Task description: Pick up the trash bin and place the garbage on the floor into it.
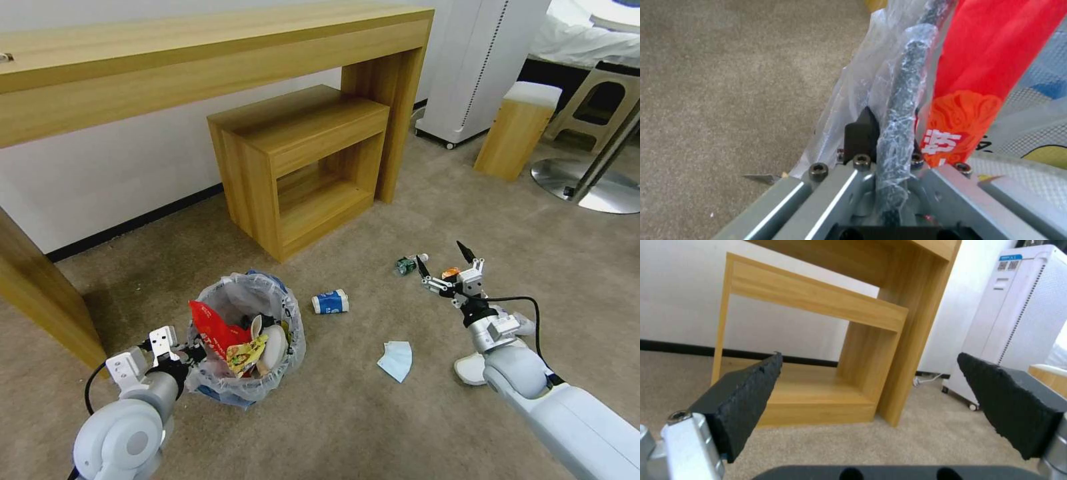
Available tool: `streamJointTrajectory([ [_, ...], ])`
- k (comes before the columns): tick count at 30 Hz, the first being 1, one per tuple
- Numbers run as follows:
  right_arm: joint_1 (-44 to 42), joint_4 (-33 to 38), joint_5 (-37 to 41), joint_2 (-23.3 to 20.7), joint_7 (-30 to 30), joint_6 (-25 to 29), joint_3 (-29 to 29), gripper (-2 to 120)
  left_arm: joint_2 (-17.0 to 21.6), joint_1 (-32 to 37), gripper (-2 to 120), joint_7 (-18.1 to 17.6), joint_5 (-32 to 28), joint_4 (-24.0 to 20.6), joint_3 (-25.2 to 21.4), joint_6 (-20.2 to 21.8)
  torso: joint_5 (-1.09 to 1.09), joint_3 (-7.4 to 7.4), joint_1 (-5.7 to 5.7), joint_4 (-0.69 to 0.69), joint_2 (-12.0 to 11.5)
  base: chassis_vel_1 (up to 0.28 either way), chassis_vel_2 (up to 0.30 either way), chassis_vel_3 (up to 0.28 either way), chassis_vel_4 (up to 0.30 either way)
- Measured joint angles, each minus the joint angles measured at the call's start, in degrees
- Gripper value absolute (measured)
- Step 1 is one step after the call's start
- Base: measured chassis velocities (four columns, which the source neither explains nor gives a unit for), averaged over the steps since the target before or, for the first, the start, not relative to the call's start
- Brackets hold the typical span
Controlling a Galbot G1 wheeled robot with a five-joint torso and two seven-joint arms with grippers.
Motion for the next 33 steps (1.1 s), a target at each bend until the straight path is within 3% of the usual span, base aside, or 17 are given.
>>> streamJointTrajectory([
  [24, -0.16, 0.59, 0.71, 0.31, 0.04, 0.08, -0.91, 100, -0.20, -0.06, 0, -0.01, 0.14, 0.29, -0.21, -0.24, 0.00, 0.01, 0.00, 0.00, -0.01, -0.050, 0.049, 0.045, -0.052],
  [33, -0.37, -0.25, 0.45, -2.92, -3.25, -1.09, -2.31, 100, -0.06, 0.46, 0, -0.07, 0.14, -0.59, -2.11, -0.22, 0.00, 0.00, 0.00, -0.01, -0.01, 0.000, 0.000, 0.000, 0.000],
])
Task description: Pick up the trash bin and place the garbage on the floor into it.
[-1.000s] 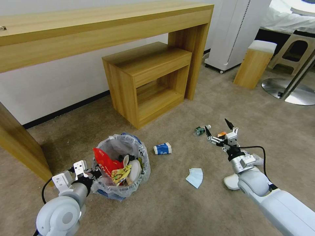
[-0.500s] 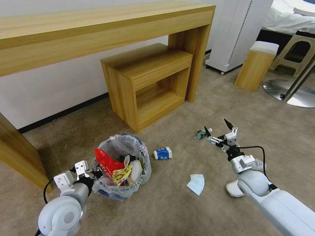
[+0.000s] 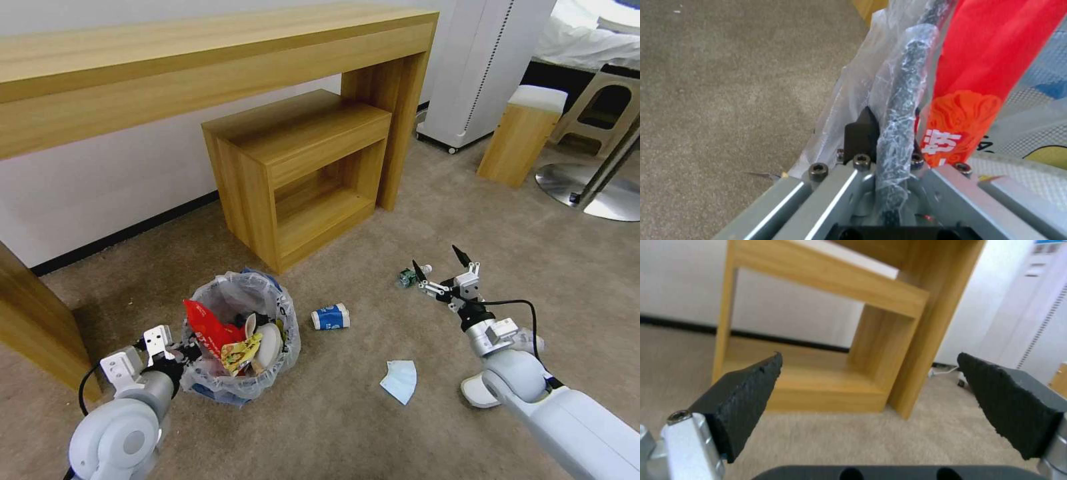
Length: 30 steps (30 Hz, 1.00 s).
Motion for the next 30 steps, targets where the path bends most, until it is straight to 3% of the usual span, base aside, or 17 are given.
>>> streamJointTrajectory([
  [15, -1.68, -7.94, -8.74, -4.95, -9.19, 7.67, -3.86, 100, -0.09, 0.25, 0, -0.04, -0.01, -0.13, -0.47, 0.05, 0.01, 0.00, 0.00, 0.01, 0.00, 0.000, 0.000, 0.000, 0.000],
  [30, -11.35, -9.68, -9.71, -8.06, -10.59, 9.97, -3.32, 100, -1.08, -0.20, 0, 0.08, 0.89, 1.00, 0.60, 0.09, 0.00, 0.00, 0.00, 0.00, 0.00, 0.000, 0.000, 0.000, 0.000],
])
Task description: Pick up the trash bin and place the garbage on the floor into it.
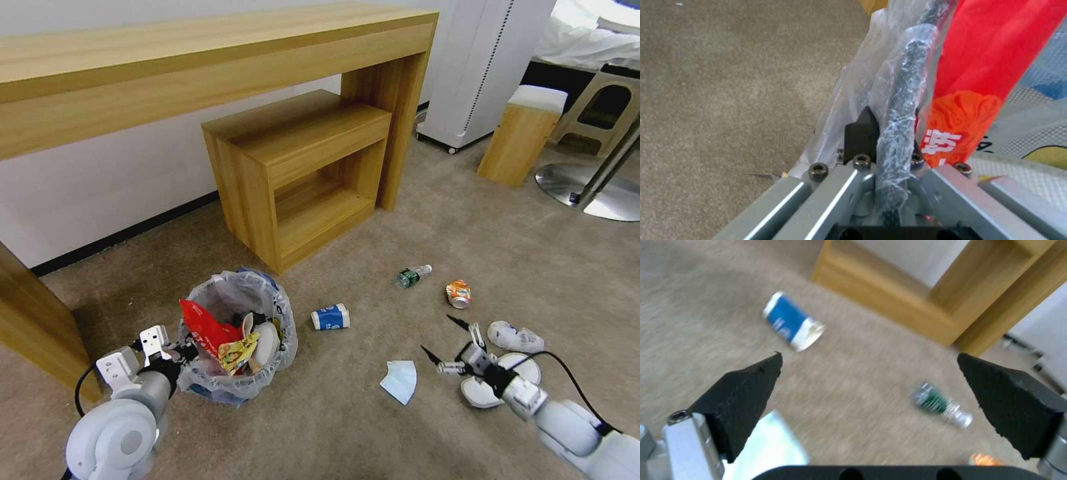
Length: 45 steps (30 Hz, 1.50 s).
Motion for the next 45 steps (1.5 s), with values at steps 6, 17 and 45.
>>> streamJointTrajectory([
  [6, -1.40, -1.07, 3.94, 0.28, -1.94, 0.11, -4.24, 100, -0.23, 0.04, 0, 0.04, 0.20, 0.00, 0.13, 0.00, -0.02, 0.00, 0.00, 0.00, 0.00, 0.000, 0.000, 0.000, 0.000],
  [17, 0.53, -4.10, 7.22, 5.51, -1.38, -1.39, -11.09, 100, -0.37, 0.32, 0, 0.06, 0.44, -0.09, 0.03, -0.01, 0.01, 0.00, 0.00, 0.01, 0.00, 0.000, 0.000, 0.000, 0.000],
  [45, 3.64, -10.25, 21.54, 10.54, -1.56, -8.75, -13.85, 96, -0.17, -0.07, 0, -0.12, -0.11, 0.10, 0.06, -0.07, 0.01, 0.00, 0.00, 0.01, 0.00, 0.000, 0.000, 0.000, 0.000],
])
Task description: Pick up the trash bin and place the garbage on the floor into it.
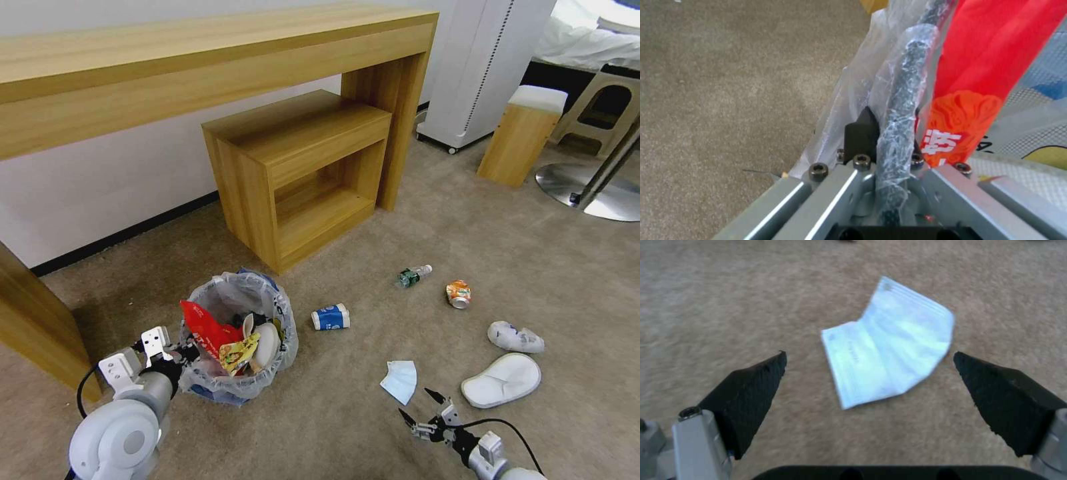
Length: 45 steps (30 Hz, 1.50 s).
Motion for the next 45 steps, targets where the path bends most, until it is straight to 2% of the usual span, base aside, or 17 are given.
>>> streamJointTrajectory([
  [26, 3.31, -2.41, 6.59, 4.84, 1.05, -5.03, 0.45, 92, 0.39, 0.41, 0, -0.07, -0.41, -1.22, -0.59, -0.07, 0.00, 0.00, 0.00, 0.00, 0.00, 0.000, 0.000, 0.000, 0.000],
  [45, 4.14, -7.53, 9.24, 6.85, -1.27, -6.74, 0.60, 92, 1.05, 0.95, 0, -0.34, -0.92, -2.35, -0.86, -0.07, 0.00, 0.00, 0.00, 0.00, 0.00, 0.000, 0.000, 0.000, 0.000],
])
